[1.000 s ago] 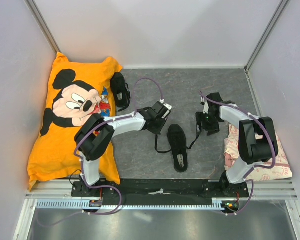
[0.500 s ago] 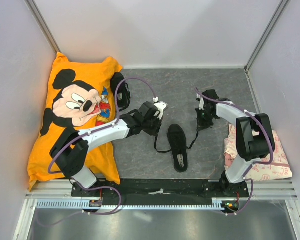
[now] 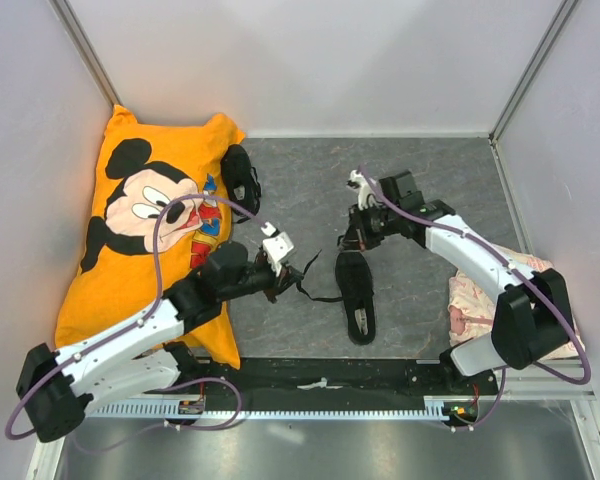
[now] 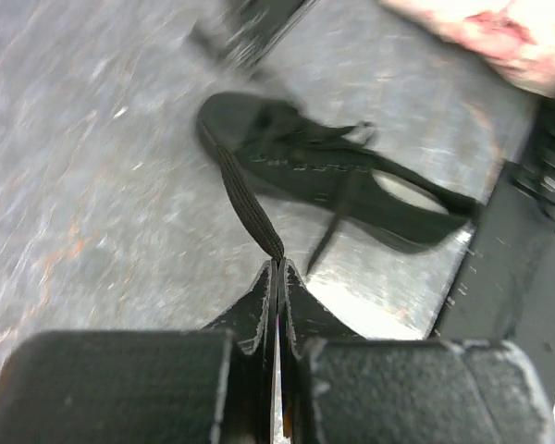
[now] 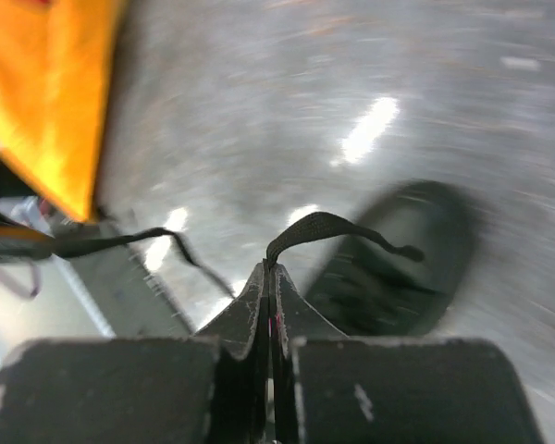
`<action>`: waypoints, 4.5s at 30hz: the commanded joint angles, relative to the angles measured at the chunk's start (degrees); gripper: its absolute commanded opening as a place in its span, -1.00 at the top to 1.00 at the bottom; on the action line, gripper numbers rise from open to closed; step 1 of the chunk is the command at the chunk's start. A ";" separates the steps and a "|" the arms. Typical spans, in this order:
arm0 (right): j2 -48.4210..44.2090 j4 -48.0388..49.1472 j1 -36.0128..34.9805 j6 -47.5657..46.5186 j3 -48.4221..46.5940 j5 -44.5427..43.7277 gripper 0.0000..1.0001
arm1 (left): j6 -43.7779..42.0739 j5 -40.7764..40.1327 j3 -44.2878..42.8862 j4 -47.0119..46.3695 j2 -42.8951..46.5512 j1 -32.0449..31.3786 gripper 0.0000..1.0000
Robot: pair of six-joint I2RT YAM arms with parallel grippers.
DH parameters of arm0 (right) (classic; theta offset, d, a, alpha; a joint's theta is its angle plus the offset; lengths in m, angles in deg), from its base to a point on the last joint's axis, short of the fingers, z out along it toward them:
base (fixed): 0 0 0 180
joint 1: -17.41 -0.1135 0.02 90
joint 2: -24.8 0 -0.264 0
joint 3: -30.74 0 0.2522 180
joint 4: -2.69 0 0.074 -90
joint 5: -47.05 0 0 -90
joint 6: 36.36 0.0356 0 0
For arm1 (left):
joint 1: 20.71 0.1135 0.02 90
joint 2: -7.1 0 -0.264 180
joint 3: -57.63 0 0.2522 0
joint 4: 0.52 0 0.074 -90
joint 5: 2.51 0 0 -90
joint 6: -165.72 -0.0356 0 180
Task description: Tie the shoes
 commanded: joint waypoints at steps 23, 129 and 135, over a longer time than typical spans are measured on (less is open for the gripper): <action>13.27 6.50 -18.05 4.45 -10.31 5.95 -0.28 | -26.47 8.83 11.29 -1.58 16.98 -12.94 0.97; 10.71 -20.84 4.63 -21.74 -0.21 9.28 -0.01 | -38.08 18.14 -14.02 10.91 -27.60 -8.37 0.97; 11.33 -20.93 4.54 -22.27 0.66 10.86 0.10 | -32.46 17.79 -14.11 7.57 -25.74 -8.46 0.97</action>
